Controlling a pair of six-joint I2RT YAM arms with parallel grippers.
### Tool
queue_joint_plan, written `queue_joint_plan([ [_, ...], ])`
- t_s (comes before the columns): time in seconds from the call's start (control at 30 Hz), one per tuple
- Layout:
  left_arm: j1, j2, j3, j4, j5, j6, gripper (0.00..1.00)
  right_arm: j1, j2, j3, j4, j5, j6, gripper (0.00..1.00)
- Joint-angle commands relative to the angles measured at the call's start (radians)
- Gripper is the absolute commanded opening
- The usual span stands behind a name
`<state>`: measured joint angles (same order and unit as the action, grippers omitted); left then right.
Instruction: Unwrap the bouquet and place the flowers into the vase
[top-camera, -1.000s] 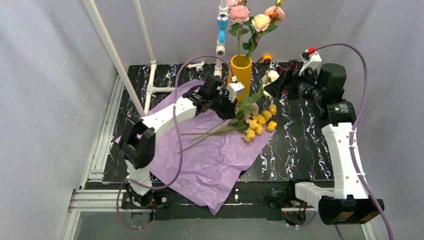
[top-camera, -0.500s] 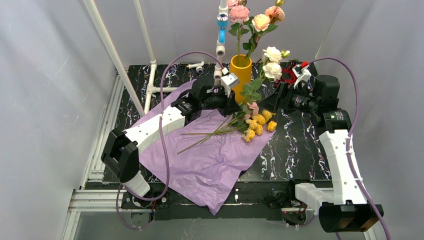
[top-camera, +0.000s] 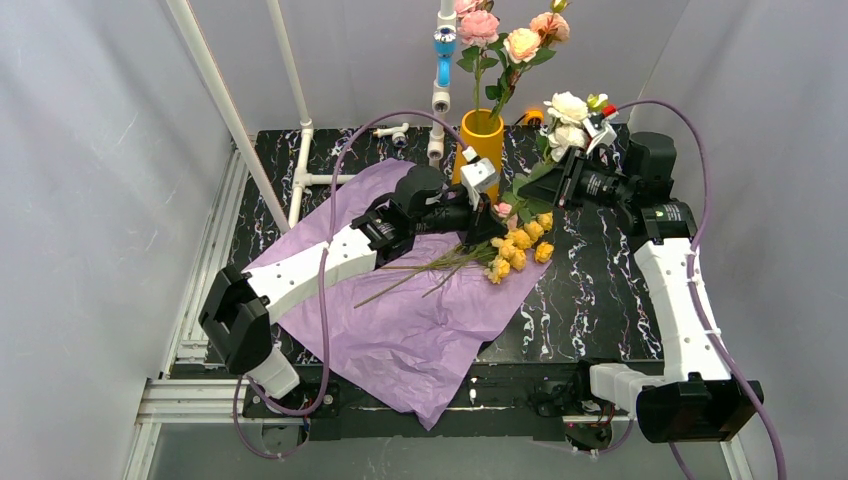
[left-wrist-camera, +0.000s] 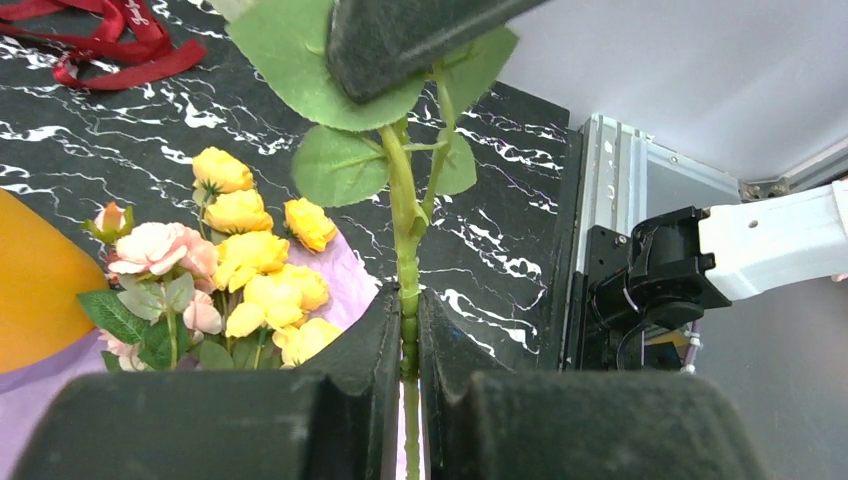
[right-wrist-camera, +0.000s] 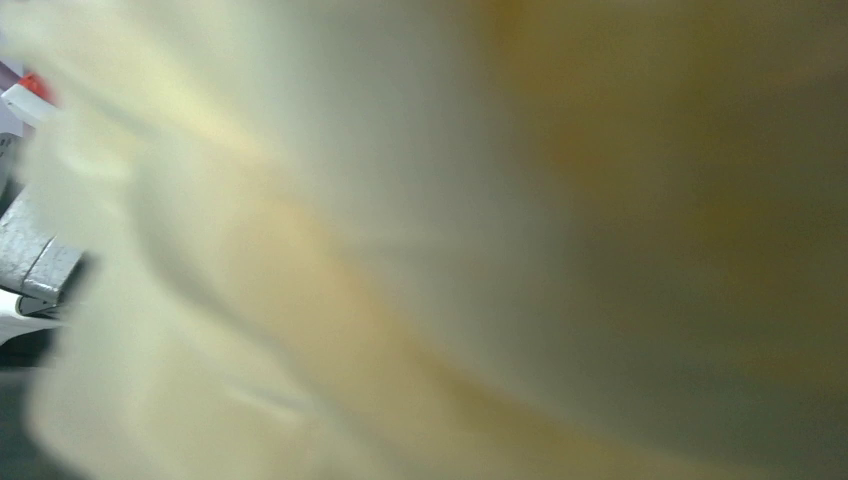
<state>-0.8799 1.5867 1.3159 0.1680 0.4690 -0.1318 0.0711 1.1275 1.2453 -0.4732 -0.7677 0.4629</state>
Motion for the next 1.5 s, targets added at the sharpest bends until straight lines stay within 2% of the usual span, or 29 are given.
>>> queue_joint_plan([
  [0.0,-0.011,-0.090,-0.013,0.044,-0.020,0.038,0.00,-0.008,0.018,0.093,0.071,-0.020,0.019,0.13],
  [0.03,-0.010,-0.098,-0.018,0.040,-0.036,0.046,0.00,-0.011,0.025,0.111,0.072,-0.014,0.018,0.03],
  [0.07,-0.011,-0.106,-0.022,0.032,-0.058,0.053,0.07,-0.013,0.034,0.131,0.079,-0.011,0.017,0.01],
  [0.1,-0.010,-0.119,-0.024,0.016,-0.080,0.063,0.21,-0.016,0.044,0.155,0.087,-0.006,0.018,0.01],
  [0.13,-0.006,-0.133,-0.029,-0.003,-0.108,0.071,0.41,-0.021,0.056,0.182,0.097,-0.002,0.017,0.01],
  [0.17,0.000,-0.149,-0.032,-0.023,-0.135,0.076,0.57,-0.026,0.067,0.210,0.108,-0.001,0.016,0.01],
  [0.23,0.031,-0.185,-0.040,-0.078,-0.152,0.081,0.76,-0.027,0.089,0.274,0.128,0.003,0.006,0.01],
  [0.33,0.098,-0.222,-0.026,-0.236,-0.186,0.058,0.97,-0.029,0.120,0.383,0.160,0.021,-0.008,0.01],
  [0.47,0.216,-0.277,-0.057,-0.327,-0.219,0.023,0.98,-0.030,0.169,0.528,0.234,0.053,-0.004,0.01],
  [0.57,0.287,-0.301,-0.078,-0.355,-0.250,0.031,0.98,-0.032,0.241,0.678,0.230,0.086,-0.031,0.01],
  [0.67,0.314,-0.321,-0.102,-0.368,-0.267,0.048,0.98,-0.033,0.307,0.842,0.203,0.126,-0.076,0.01],
  [0.7,0.317,-0.338,-0.127,-0.366,-0.261,0.054,0.98,-0.034,0.367,0.981,0.163,0.159,-0.127,0.01],
  [0.8,0.317,-0.347,-0.147,-0.361,-0.252,0.051,0.98,-0.033,0.424,1.119,0.082,0.187,-0.196,0.01],
  [0.97,0.317,-0.340,-0.150,-0.354,-0.246,0.055,0.98,-0.033,0.416,1.077,0.069,0.238,-0.262,0.01],
  [1.47,0.317,-0.328,-0.156,-0.338,-0.243,0.059,0.98,-0.011,0.547,1.065,-0.011,0.219,-0.354,0.01],
])
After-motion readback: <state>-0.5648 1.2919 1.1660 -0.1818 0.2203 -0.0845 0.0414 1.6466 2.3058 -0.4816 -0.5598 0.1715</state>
